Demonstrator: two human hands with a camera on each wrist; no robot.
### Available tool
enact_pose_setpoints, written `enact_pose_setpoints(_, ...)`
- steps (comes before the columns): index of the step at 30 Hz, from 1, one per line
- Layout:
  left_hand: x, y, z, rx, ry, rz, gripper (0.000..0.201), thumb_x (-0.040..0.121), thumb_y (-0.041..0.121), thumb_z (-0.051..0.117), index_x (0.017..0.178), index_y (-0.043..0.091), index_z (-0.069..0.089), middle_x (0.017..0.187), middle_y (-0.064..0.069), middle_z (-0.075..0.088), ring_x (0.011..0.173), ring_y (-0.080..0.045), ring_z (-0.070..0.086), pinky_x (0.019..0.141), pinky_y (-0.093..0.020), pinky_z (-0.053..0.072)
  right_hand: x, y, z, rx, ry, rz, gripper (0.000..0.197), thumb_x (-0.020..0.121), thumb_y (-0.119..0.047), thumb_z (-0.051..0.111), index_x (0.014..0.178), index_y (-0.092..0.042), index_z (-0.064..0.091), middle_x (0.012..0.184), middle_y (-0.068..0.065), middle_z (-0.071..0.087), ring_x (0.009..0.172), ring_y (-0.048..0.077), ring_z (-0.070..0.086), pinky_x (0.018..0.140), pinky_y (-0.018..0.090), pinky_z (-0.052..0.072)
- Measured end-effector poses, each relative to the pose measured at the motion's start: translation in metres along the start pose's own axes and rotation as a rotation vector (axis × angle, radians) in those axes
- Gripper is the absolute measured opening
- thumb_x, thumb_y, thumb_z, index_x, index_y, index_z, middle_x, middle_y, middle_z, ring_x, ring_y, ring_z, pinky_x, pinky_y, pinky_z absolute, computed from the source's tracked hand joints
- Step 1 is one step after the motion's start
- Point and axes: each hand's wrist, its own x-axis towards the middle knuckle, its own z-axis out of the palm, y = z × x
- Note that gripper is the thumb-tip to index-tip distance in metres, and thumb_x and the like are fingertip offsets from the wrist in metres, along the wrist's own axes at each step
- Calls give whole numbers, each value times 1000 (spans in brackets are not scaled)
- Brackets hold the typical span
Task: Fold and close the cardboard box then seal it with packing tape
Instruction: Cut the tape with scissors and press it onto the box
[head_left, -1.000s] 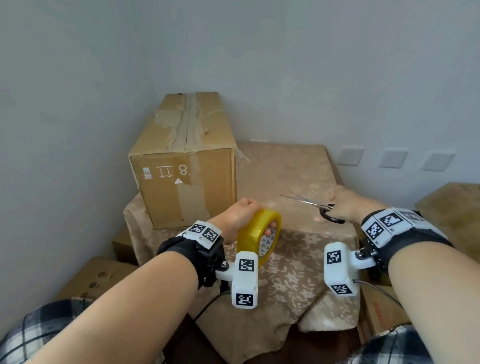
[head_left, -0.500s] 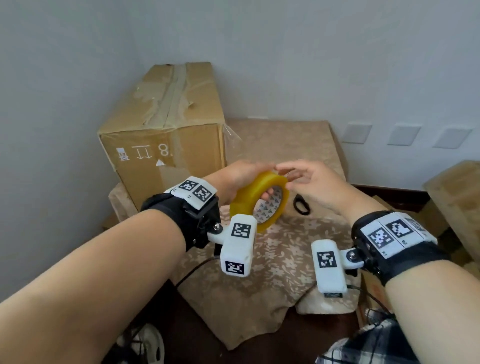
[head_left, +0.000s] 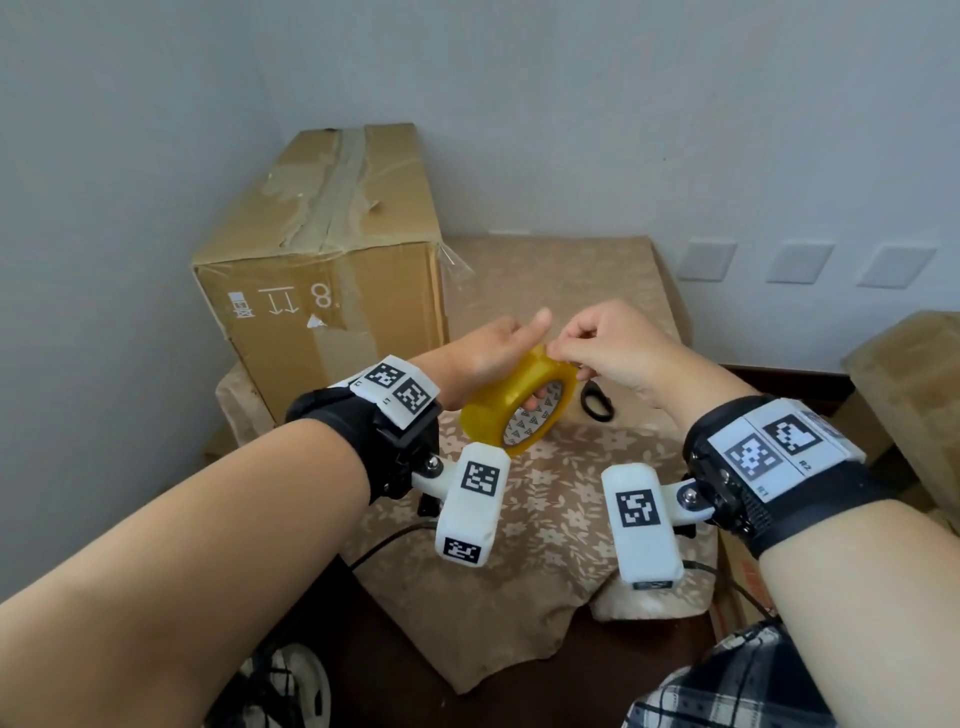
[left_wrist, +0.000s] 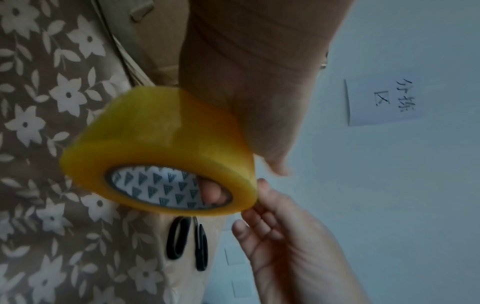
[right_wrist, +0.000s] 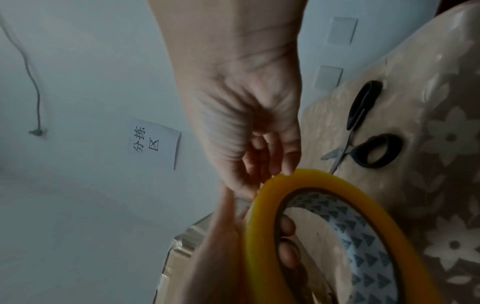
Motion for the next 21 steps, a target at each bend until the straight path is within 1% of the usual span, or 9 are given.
enact_pose_setpoints(1, 0, -1, -1, 56, -28, 26, 78, 84, 70, 33, 129, 7, 42, 118, -12, 59, 95, -18, 64, 84, -34, 54, 1, 1, -1, 8, 3, 33, 16, 85, -19, 67, 85, -3, 67, 73, 3, 63, 65, 13, 59, 72, 32, 52)
enact_pose_setpoints(2, 0, -2, -2, 101, -56, 50, 84, 78, 75, 36, 131, 9, 38, 123, -12, 56, 103, -21, 60, 90, -38, 52, 2, 1, -2, 34, 8, 63, 15, 85, -17, 65, 84, -2, 67, 72, 5, 62, 64, 14, 59, 72, 33, 52)
enact_pose_setpoints(5, 3, 0, -2, 244, -46, 141, 62, 77, 50, 68, 119, 15, 39, 110, -4, 56, 96, -17, 58, 79, -28, 51, 4, 1, -6, 155, 20, 133, 13, 87, -8, 63, 82, 4, 66, 68, 9, 60, 60, 15, 56, 62, 25, 52)
enact_pose_setpoints(7, 7, 3, -1, 356, 50, 256, 55, 76, 36, 75, 117, 14, 45, 106, -1, 56, 93, -15, 56, 72, -21, 46, 4, 0, -11, 203, 46, 165, 15, 88, -7, 62, 75, 0, 63, 64, 8, 56, 57, 15, 53, 58, 24, 50)
enact_pose_setpoints(9, 8, 7, -1, 397, 101, 347, 48, 78, 33, 74, 116, 15, 52, 103, 1, 58, 90, -14, 55, 71, -20, 45, 5, 0, -17, 190, 91, 155, 16, 87, -9, 63, 72, -3, 63, 64, 7, 56, 57, 15, 49, 56, 25, 45)
enact_pose_setpoints(13, 13, 10, -4, 422, 49, 363, 46, 84, 34, 68, 125, 18, 56, 113, -4, 62, 104, -20, 58, 89, -29, 46, 4, 3, -23, 122, 160, 79, 13, 87, -18, 64, 77, -10, 67, 74, 5, 63, 70, 16, 55, 68, 30, 45)
enact_pose_setpoints(16, 18, 7, 9, 541, 263, 480, 45, 86, 34, 65, 126, 15, 55, 121, -8, 53, 112, -24, 50, 96, -32, 39, 9, 9, -17, 217, 266, 125, 16, 88, -22, 62, 79, -9, 65, 76, 8, 60, 76, 23, 55, 75, 38, 47)
enact_pose_setpoints(18, 20, 7, 22, 494, 332, 527, 40, 85, 29, 67, 120, 12, 57, 116, -8, 48, 105, -25, 51, 93, -31, 41, 12, 11, -10, 301, 315, 172, 18, 88, -23, 61, 75, -11, 61, 74, 12, 57, 74, 25, 54, 71, 40, 46)
enact_pose_setpoints(21, 21, 10, 32, 320, 314, 458, 42, 82, 32, 70, 115, 11, 56, 111, -4, 44, 95, -21, 54, 89, -31, 46, 14, 10, -3, 378, 359, 200, 17, 88, -21, 61, 74, -11, 60, 70, 13, 55, 68, 23, 51, 67, 37, 45)
